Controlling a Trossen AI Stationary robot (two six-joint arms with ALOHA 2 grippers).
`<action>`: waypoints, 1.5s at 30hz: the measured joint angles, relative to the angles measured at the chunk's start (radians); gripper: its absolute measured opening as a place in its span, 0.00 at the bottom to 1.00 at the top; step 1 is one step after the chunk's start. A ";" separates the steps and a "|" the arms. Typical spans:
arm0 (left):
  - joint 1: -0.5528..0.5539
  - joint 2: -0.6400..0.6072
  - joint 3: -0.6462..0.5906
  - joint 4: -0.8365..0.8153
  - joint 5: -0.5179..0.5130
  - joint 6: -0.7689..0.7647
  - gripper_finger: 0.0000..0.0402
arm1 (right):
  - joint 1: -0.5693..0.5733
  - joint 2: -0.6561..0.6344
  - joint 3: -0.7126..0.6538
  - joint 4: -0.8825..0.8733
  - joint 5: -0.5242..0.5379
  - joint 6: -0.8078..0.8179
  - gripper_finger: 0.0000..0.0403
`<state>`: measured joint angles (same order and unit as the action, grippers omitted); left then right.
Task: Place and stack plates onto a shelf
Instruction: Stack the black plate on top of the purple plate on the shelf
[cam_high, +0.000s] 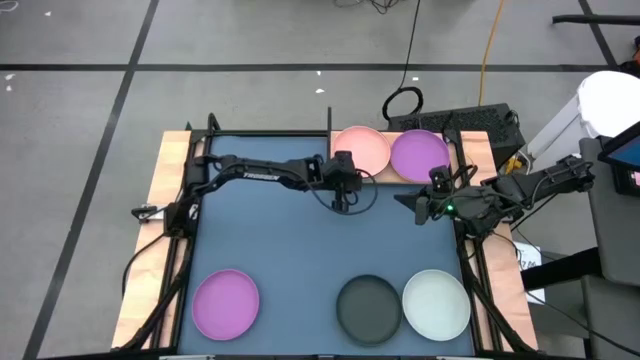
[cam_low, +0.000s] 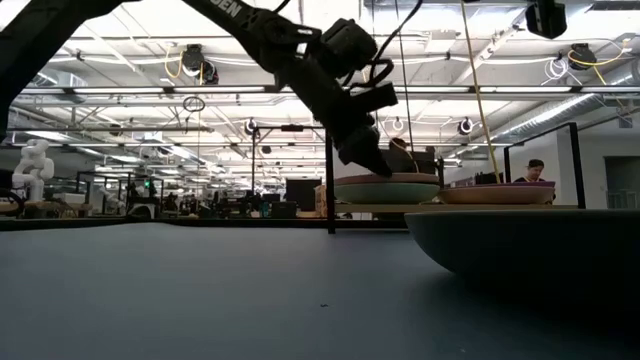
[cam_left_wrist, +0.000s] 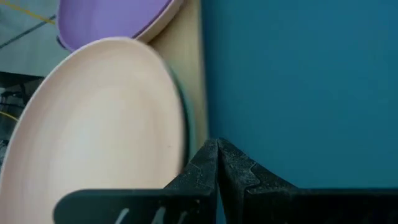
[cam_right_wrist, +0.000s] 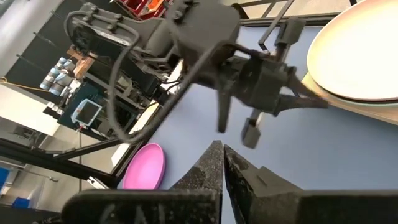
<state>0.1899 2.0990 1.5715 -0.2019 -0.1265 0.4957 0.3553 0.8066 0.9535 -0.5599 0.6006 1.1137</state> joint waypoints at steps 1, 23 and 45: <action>-0.006 -0.006 0.009 -0.018 -0.001 -0.013 0.01 | 0.000 -0.001 0.000 -0.006 0.000 0.000 0.00; -0.168 -0.263 0.057 -0.321 0.012 -0.729 0.01 | 0.000 -0.008 0.000 -0.141 -0.326 -0.002 0.00; -0.492 -0.282 0.057 -0.578 -0.010 -1.239 0.01 | 0.056 0.132 0.000 -0.373 -0.501 0.016 0.00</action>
<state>-0.3020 1.8168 1.6283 -0.7794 -0.1365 -0.7435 0.4109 0.9386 0.9539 -0.9326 0.0994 1.1296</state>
